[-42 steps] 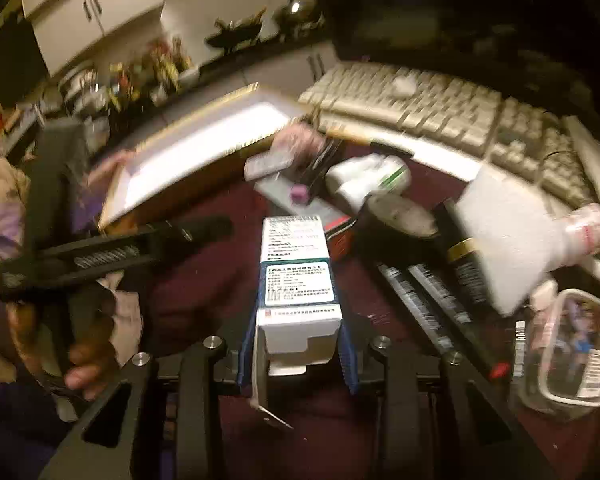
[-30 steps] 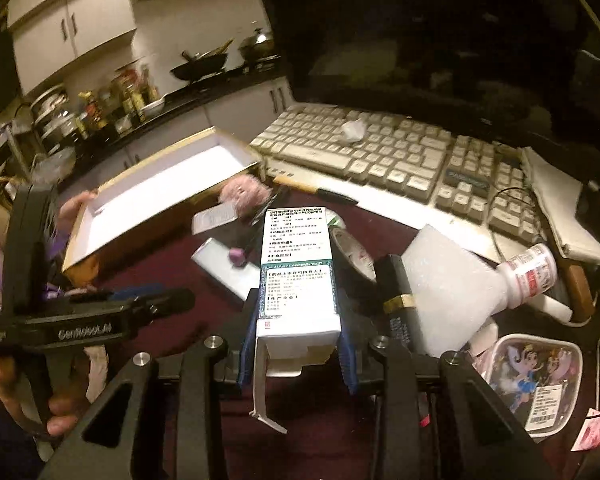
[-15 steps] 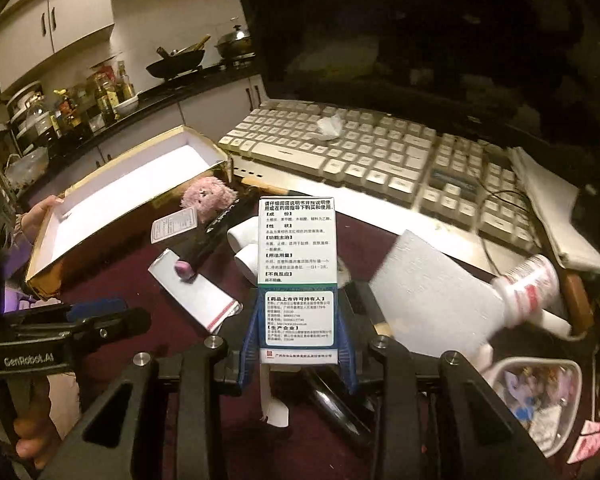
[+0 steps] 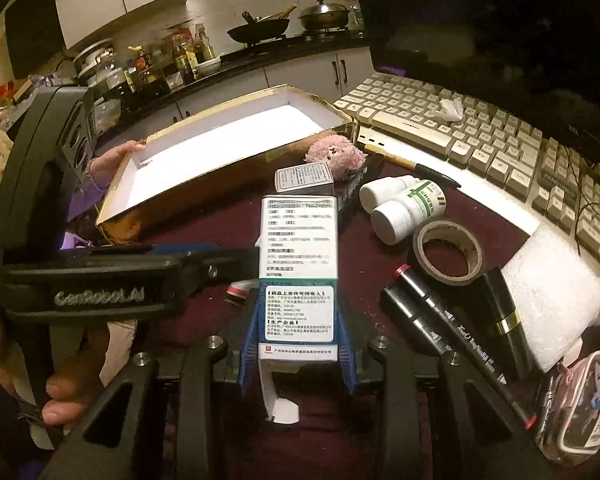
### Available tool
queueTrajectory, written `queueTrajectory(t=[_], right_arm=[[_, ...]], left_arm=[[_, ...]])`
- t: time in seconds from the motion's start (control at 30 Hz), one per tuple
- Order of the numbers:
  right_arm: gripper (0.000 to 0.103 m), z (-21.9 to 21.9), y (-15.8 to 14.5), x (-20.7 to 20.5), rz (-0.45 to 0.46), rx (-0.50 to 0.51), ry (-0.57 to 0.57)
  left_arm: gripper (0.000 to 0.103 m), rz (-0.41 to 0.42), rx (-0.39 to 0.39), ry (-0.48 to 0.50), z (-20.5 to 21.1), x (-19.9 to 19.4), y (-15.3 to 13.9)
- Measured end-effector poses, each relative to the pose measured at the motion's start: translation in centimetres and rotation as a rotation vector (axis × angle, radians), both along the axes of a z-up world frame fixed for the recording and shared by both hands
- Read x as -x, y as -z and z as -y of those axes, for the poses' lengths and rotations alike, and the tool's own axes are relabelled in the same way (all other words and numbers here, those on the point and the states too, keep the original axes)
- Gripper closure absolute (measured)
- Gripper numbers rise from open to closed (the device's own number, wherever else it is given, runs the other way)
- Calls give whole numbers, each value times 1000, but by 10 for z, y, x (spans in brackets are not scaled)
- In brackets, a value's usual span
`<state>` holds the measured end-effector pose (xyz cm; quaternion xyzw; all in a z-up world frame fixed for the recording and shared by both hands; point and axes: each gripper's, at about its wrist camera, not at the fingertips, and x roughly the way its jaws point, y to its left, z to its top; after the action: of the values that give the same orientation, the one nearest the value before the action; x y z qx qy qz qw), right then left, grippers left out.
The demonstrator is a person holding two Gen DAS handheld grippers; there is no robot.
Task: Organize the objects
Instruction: 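Close the left tool on the long white red-striped box while the right tool holds its box, then carry both boxes over the white tray and open both tools to drop them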
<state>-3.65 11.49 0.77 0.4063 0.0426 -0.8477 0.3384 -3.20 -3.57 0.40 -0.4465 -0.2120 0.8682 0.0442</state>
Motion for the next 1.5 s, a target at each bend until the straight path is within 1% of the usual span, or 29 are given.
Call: queueTrajectory(t=[0.07, 0.13, 0.17, 0.2, 0.27, 0.3, 0.33, 0.37, 0.4, 0.43, 0.53, 0.7, 0.77, 0.8, 0.9, 1.0, 1.1, 1.17, 1.23, 1.3, 1.37, 1.43, 1.5], right_arm=[[69, -14, -1, 6, 7, 3, 83], [69, -29, -2, 14, 7, -15, 167], [69, -34, 0, 17, 11, -22, 190], [69, -37, 2, 19, 17, -24, 206], [69, -39, 5, 17, 30, -15, 207], [69, -38, 5, 15, 30, -12, 198], [69, -35, 7, 12, 29, -10, 185], [69, -33, 8, 9, 27, -9, 176], [69, -31, 9, 7, 24, -7, 170], [69, -30, 11, 6, 27, -1, 165], [69, -29, 12, 6, 33, 18, 162], [69, -30, 13, 8, 59, 50, 169], [69, -31, 14, 8, 76, 72, 180], [69, -32, 13, 9, 88, 93, 189], [69, -33, 8, 9, 94, 126, 206], [69, -32, -1, 6, 82, 149, 213], [69, -24, -8, 4, 77, 171, 205], [69, -11, -14, 2, 66, 183, 178], [69, 12, -24, -1, 55, 200, 131], [69, 41, -33, -4, 41, 222, 83], [69, 75, -39, -7, 47, 244, 40], [69, 104, -42, 7, 66, 268, -7], [69, 134, -40, 20, 68, 253, -33]], left_arm=[[43, -7, 19, -1, -2, 2, -3], [43, -13, 55, 10, -9, 6, -4], [43, -13, 74, 24, -13, 9, -4], [43, -10, 114, 35, -20, 12, -2], [43, 8, 186, 23, -29, 18, 3], [44, 26, 208, 14, -31, 22, 8], [49, 33, 213, 6, -30, 24, 11], [60, 19, 230, -11, -30, 24, 10], [66, 27, 238, -15, -28, 24, 10], [76, 34, 238, -8, -27, 24, 11], [76, 14, 273, -26, -23, 16, 11], [77, 1, 234, -13, -17, 5, 9], [77, -28, 227, -24, -16, 1, 2], [77, -57, 216, -43, -13, -4, -2], [77, -101, 168, -97, 3, -12, -12], [77, -130, 125, -148, 20, -16, -22], [77, -149, 114, -193, 38, -18, -34], [77, -155, 117, -236, 53, -19, -43], [77, -152, 128, -298, 76, -17, -52], [77, -114, 148, -355, 103, -13, -55], [77, -95, 151, -396, 127, -9, -54], [77, -47, 158, -434, 152, -3, -48], [77, -34, 123, -462, 170, -1, -40]])
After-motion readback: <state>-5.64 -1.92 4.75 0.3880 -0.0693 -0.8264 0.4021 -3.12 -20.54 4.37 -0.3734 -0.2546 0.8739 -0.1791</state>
